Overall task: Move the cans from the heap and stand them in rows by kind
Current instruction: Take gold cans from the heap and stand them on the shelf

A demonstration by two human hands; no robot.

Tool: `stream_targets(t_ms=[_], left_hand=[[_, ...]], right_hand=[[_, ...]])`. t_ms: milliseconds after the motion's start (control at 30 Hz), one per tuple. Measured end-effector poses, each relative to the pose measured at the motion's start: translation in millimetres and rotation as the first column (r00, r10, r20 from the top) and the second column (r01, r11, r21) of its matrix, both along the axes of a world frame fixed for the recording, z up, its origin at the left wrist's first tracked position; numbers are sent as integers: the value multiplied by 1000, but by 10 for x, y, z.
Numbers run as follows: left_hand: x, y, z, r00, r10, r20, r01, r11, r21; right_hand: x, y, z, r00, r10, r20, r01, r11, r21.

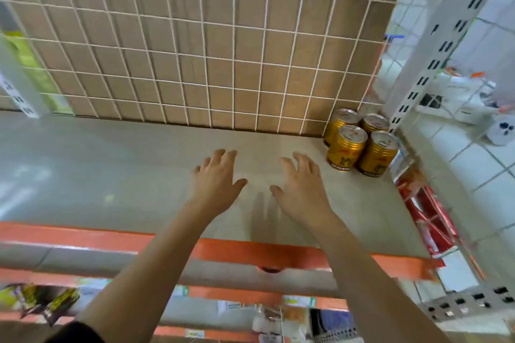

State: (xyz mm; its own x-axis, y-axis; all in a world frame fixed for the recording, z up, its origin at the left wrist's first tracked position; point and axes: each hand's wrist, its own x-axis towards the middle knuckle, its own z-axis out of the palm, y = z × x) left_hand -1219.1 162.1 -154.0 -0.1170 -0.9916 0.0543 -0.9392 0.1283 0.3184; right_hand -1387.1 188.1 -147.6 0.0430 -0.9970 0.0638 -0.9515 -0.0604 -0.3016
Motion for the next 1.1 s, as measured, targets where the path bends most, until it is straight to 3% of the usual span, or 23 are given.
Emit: stream_targets(t_ms=[367, 667, 867, 1100], left_hand=[[2694, 1008, 67, 939, 342, -37, -344, 937, -61], [4364, 1725, 80, 774, 620, -129, -629, 777, -34], [5160, 1735, -11, 707, 694, -137, -704, 710, -32], [6354, 1188, -17, 669, 739, -79, -742, 670, -16]], right_hand=[[2637, 304, -53, 922, 382, 70, -378, 923, -67], [4434, 492, -38, 787, 615, 45, -614, 788, -45], [5414, 294, -52, 712, 699, 66, -698, 715, -36], [6702, -339, -108, 665, 730, 155, -733, 678, -48]])
